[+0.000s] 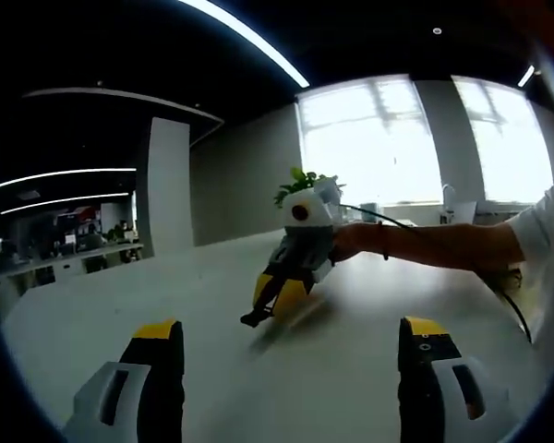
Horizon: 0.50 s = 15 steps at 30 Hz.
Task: Snap the two parts of the plastic buckle together until the buckle closes and remains connected.
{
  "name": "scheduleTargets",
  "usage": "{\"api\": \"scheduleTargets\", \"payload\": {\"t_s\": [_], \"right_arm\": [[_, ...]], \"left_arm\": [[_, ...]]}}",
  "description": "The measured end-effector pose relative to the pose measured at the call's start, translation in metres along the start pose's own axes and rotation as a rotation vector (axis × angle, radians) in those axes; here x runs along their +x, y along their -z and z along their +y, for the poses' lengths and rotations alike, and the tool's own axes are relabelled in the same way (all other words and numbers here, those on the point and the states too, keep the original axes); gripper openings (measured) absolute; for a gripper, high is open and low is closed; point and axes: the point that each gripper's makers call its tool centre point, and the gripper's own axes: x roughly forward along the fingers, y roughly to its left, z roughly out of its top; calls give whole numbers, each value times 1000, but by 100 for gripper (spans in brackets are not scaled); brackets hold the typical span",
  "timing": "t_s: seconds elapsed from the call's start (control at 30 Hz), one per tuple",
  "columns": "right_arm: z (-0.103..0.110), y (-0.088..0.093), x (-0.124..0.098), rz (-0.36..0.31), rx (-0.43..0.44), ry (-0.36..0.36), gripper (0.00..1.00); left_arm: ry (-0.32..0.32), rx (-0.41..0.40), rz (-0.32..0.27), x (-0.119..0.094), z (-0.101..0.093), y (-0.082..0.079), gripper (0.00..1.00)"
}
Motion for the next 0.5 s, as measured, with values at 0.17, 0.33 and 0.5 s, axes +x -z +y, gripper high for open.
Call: {"api": "scheduleTargets", "payload": {"t_s": [0.17, 0.33, 0.5], "right_arm": [[-9, -1, 4, -9, 5, -1, 10], [-14, -4, 4, -26, 6, -1, 10], [-19, 2, 4, -13, 14, 10, 10]], "left_arm": [[-2, 5, 5, -1, 0, 1, 98], [-1, -1, 2, -1, 0, 1, 98], [-5, -1, 3, -1, 1, 1, 98]]}}
